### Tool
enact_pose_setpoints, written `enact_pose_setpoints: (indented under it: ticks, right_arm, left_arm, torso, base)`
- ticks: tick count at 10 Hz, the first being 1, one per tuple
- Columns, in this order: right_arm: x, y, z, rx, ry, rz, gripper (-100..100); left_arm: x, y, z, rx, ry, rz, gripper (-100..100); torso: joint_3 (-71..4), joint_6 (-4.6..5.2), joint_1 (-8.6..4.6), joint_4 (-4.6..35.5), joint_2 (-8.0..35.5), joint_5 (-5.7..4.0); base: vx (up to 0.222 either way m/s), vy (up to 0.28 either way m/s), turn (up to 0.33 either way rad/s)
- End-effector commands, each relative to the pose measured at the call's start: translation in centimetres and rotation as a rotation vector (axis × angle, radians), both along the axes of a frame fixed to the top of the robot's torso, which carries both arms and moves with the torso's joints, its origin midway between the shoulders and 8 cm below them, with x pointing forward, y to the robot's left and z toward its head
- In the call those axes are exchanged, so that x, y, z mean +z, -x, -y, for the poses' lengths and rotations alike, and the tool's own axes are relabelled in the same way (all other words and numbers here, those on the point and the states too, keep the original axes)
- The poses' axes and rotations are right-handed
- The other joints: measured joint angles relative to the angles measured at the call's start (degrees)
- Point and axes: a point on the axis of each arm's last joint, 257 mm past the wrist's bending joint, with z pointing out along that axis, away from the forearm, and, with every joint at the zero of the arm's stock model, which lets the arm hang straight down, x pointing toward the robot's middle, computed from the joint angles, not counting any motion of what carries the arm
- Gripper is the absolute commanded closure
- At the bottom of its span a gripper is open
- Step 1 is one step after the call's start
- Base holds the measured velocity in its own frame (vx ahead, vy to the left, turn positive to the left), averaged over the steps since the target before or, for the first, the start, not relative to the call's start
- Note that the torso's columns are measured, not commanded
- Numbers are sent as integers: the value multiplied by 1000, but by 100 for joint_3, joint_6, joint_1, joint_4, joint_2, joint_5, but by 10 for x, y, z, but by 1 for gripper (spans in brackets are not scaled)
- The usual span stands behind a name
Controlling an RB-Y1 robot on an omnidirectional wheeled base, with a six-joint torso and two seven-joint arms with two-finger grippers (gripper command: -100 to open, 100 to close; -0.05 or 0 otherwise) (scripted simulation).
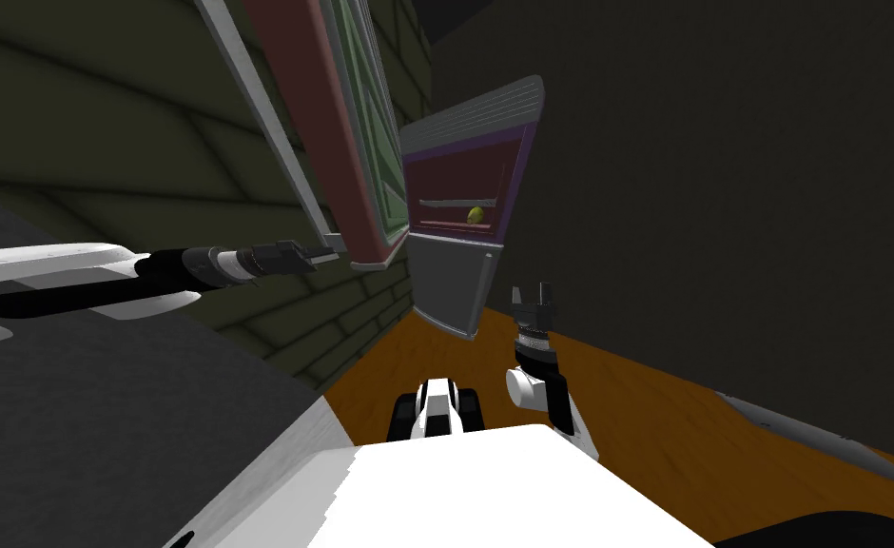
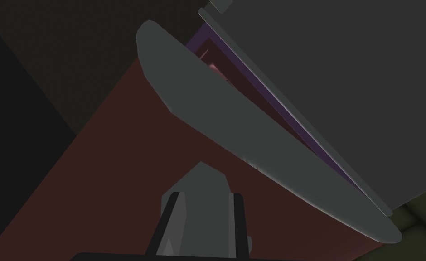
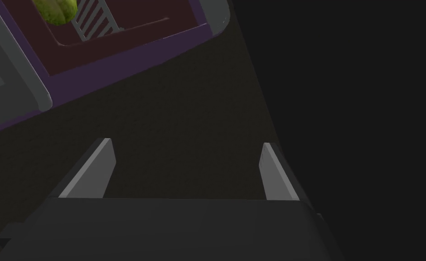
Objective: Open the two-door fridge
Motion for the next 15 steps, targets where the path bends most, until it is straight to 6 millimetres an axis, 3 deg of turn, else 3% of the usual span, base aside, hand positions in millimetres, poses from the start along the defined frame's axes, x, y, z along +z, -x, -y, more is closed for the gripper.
enact_pose_setpoints:
  ticks: [1, 9, 10, 13, 14, 15]
  right_arm:
    - [0, 0, 0, 0, 0, 0, 0]
    - [0, 0, 0, 0, 0, 0, 0]
    - [0, 0, 0, 0, 0, 0, 0]
    - [0, 0, 0, 0, -1, 0, 0]
    - [0, 0, 0, 0, -1, 0, 0]
    - [0, 0, 0, 0, -1, 0, 0]
  left_arm:
    - [4, 5, 7, -26, 2, 9, 100]
    - [5, 30, 37, -152, 5, 9, 100]
    - [21, 32, 42, -168, 8, -1, -100]
    - [47, 36, 48, -180, 14, -1, -100]
    - [41, 35, 49, -178, 11, 1, -100]
    - [43, 35, 49, -178, 12, -1, 0]
  torso:
    - [-5, 0, -2, -4, -8, -2]
    - [-24, 17, -19, -9, -28, -14]
    - [-21, 16, -39, -11, -26, -15]
    - [48, -19, -42, 11, 59, -5]
    - [56, -22, -13, 15, 70, 5]
    - [57, -22, 6, 14, 72, 14]
  base:
    - [49, 209, -24]
    - [44, 238, -37]
    - [27, 99, 91]
    - [32, -3, 53]
    - [16, -8, 7]
    - [5, -5, -3]
